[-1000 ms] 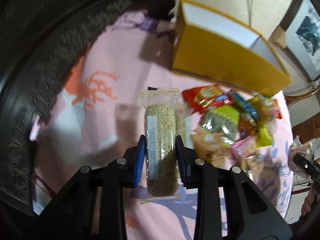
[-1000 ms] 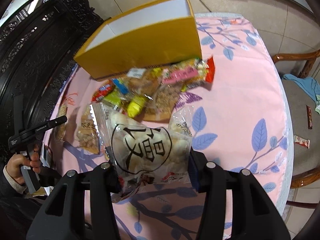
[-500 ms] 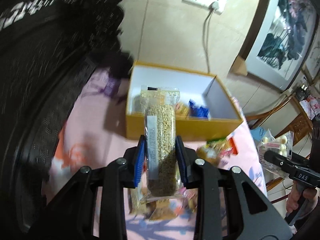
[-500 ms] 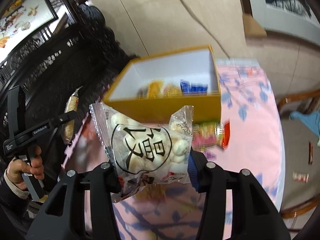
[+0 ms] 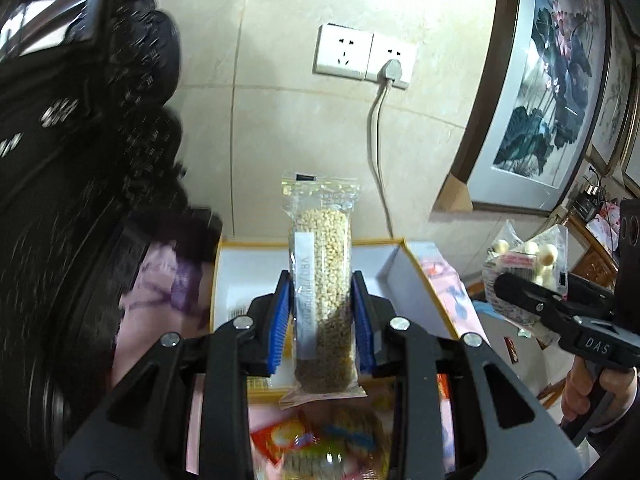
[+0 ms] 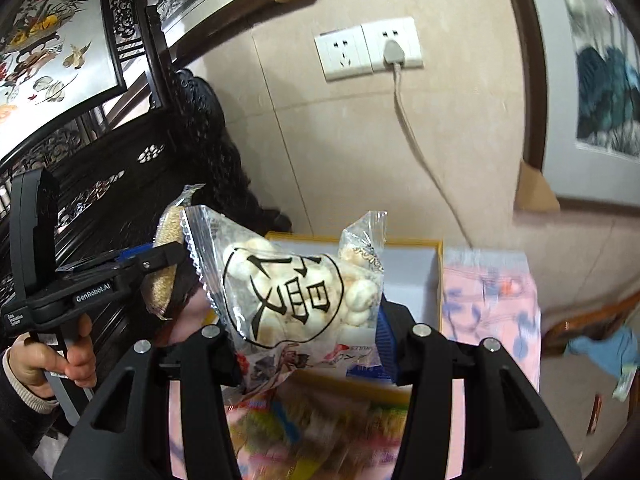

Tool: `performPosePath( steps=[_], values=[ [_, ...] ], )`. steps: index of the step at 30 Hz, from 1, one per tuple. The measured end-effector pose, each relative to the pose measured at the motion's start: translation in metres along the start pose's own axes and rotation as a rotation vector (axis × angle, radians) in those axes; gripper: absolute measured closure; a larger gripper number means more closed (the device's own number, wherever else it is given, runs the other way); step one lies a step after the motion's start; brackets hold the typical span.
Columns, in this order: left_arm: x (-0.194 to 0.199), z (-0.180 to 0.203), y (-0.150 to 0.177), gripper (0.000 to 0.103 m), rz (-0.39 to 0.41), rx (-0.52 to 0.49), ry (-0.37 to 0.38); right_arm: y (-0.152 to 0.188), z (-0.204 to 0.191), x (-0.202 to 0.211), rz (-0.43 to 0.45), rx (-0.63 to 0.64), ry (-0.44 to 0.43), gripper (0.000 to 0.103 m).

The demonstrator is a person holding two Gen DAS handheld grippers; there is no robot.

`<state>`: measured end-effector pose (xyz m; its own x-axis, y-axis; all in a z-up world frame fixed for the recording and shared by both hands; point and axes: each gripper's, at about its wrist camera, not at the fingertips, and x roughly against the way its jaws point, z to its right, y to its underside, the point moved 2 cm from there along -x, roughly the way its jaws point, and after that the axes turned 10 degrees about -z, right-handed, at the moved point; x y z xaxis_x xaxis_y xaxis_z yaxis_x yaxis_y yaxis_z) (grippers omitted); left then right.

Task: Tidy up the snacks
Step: 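Carry both snacks over the yellow box and open both tools to drop them, then move both tools back to the pile and grasp the pink-labelled cracker bag with the right tool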

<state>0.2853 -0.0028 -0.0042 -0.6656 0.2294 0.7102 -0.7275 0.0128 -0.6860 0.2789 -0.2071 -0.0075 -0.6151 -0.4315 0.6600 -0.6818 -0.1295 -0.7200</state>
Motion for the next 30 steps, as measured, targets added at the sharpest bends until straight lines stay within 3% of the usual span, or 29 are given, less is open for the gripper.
performPosePath(
  steps=[1, 2, 4, 8, 15, 19, 23, 30],
  values=[
    [-0.008, 0.000, -0.012, 0.055, 0.001, -0.001, -0.030, -0.007, 0.000, -0.006, 0.001, -0.001, 0.019, 0.048],
    [-0.010, -0.001, -0.019, 0.025, 0.005, 0.008, -0.061, -0.014, 0.000, -0.010, 0.001, -0.007, 0.047, 0.045],
    [0.005, -0.001, -0.031, 0.012, 0.094, 0.043, -0.127, -0.023, 0.000, -0.010, -0.001, -0.025, 0.076, 0.032],
    [0.031, -0.001, -0.026, 0.006, 0.170, 0.034, -0.123, -0.016, -0.004, 0.006, 0.057, -0.022, 0.052, 0.032],
    [0.038, -0.025, 0.027, 0.006, 0.084, 0.134, -0.116, 0.046, 0.006, 0.014, -0.035, -0.096, 0.044, 0.032],
    [0.036, -0.040, 0.080, 0.006, -0.005, 0.196, -0.137, 0.097, 0.011, 0.011, -0.136, -0.116, 0.078, 0.032],
    [0.033, -0.043, 0.130, 0.006, -0.108, 0.193, -0.183, 0.149, 0.003, 0.008, -0.244, -0.126, 0.073, 0.032],
    [0.043, -0.051, 0.191, 0.006, -0.222, 0.222, -0.216, 0.219, -0.033, -0.015, -0.445, -0.047, 0.029, 0.032]
  ],
)
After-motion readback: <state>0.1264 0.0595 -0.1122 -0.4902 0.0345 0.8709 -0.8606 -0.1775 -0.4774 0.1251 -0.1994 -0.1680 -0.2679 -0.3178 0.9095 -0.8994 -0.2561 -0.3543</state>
